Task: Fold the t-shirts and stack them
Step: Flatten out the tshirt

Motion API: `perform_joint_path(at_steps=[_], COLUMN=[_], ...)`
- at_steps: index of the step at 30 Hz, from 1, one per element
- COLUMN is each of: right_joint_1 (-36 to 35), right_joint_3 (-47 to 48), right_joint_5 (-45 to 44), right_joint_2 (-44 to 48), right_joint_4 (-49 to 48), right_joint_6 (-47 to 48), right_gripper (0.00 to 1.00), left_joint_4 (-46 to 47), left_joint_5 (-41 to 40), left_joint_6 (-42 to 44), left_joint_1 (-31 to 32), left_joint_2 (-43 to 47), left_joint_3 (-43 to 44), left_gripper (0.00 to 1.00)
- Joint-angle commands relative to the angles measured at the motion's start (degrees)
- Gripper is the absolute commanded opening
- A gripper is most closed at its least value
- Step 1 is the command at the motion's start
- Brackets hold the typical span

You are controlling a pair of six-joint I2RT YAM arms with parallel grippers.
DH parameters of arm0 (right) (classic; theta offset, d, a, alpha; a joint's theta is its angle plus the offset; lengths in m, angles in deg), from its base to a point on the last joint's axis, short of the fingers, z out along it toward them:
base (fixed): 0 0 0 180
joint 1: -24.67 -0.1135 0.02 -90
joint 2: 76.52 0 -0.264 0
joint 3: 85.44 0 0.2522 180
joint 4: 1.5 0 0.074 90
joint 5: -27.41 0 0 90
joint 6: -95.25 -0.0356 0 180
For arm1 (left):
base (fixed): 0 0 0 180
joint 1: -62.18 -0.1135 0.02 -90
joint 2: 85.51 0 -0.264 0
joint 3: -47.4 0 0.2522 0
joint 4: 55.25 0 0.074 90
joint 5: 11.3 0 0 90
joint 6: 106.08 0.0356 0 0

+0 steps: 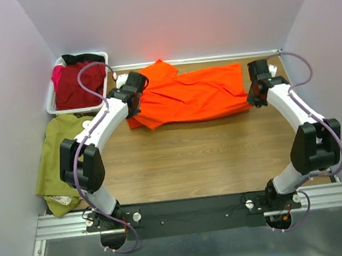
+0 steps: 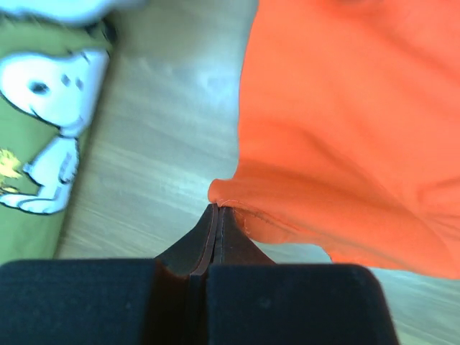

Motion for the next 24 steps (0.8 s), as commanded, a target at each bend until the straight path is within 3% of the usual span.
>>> perform_joint_path(at_steps=[1, 5, 12, 17, 24], right_joint_1=[0.09, 0.35, 0.7, 0.7, 0.62], right_joint_3=[10.28, 18.28, 31.11, 38.06, 40.7], right_joint_5=[-5.82, -8.02, -10.04, -10.4, -9.43], right_joint_2=[4.77, 5.12, 2.76, 1.96, 5.82], right_joint_4=[4.26, 5.49, 5.67, 5.58, 5.49], right_joint_6=[2.35, 4.19, 7.53, 7.63, 6.84], right_gripper=[0.01, 0.01, 0.01, 0.01, 0.01], left_joint_4=[-4.12, -7.37, -8.18, 3.39, 19.76], left_joint_5=[-4.34, -6.71, -7.51, -4.87, -1.62], left_joint_6=[2.39, 3.89, 8.89, 12.59, 13.56], left_joint_1=[-1.33, -2.74, -6.43, -8.46, -8.63], left_joint_2=[0.6, -2.03, -10.21, -5.65, 6.21], left_joint_3=[14.07, 27.17, 59.23, 58.58, 40.51], left_gripper=[0.0, 0.0, 0.0, 0.0, 0.0])
